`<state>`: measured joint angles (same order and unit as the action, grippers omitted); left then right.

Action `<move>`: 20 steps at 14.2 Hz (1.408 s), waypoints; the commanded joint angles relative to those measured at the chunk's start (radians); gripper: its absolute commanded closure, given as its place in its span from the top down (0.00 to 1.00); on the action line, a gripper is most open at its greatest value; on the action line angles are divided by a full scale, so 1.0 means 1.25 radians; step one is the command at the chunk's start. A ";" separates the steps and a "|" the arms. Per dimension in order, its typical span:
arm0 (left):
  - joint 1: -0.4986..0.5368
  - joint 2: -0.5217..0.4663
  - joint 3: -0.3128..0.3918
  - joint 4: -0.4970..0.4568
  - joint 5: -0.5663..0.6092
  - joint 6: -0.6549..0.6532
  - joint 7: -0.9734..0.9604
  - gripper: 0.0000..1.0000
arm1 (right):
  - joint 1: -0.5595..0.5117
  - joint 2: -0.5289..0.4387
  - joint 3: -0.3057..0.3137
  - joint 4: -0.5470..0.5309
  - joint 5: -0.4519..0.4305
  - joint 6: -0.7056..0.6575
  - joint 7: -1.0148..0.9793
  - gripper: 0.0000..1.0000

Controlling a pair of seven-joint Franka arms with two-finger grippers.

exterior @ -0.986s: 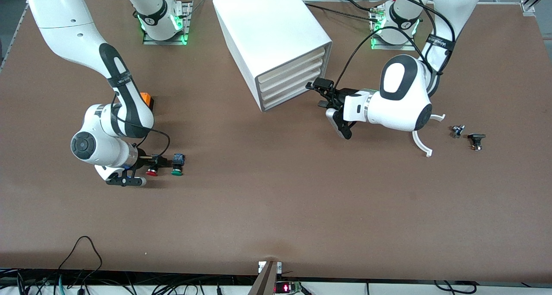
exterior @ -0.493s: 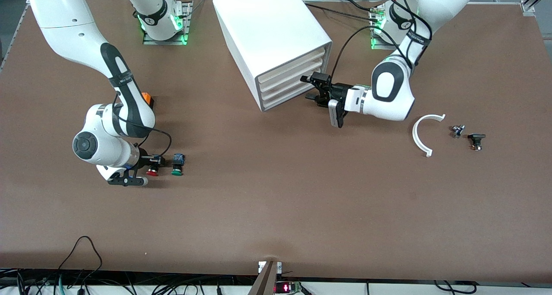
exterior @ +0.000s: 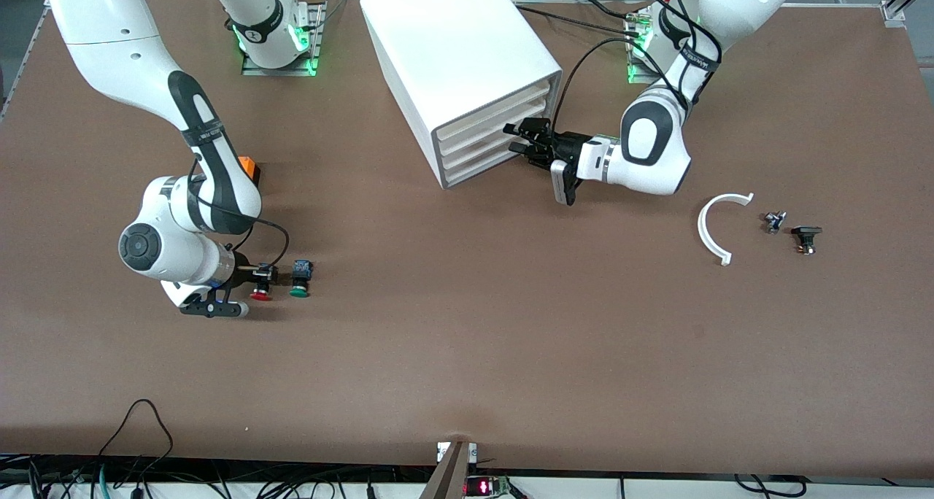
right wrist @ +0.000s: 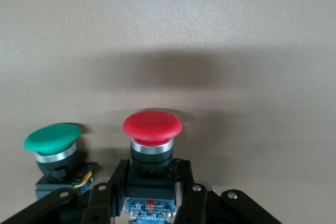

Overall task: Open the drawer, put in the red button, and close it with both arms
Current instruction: 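Open the drawer with the left gripper while the right gripper grasps the button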

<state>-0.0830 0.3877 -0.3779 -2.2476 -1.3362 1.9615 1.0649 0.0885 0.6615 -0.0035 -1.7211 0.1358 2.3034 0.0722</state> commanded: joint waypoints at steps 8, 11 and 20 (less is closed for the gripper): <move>-0.056 -0.001 -0.001 -0.029 -0.035 0.016 0.018 0.00 | 0.031 -0.010 0.008 0.207 0.042 -0.293 0.243 0.00; -0.040 0.002 0.015 -0.013 -0.023 0.016 0.000 0.00 | 0.066 -0.009 0.016 0.271 0.044 -0.367 0.355 0.00; 0.069 0.155 0.045 0.222 0.163 0.007 -0.070 0.00 | 0.146 -0.011 0.080 0.396 0.042 -0.450 0.668 0.00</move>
<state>-0.0104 0.5121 -0.3338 -2.0780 -1.2176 1.9269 1.0234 0.2558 0.6454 0.0596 -1.2789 0.1755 1.7827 0.7984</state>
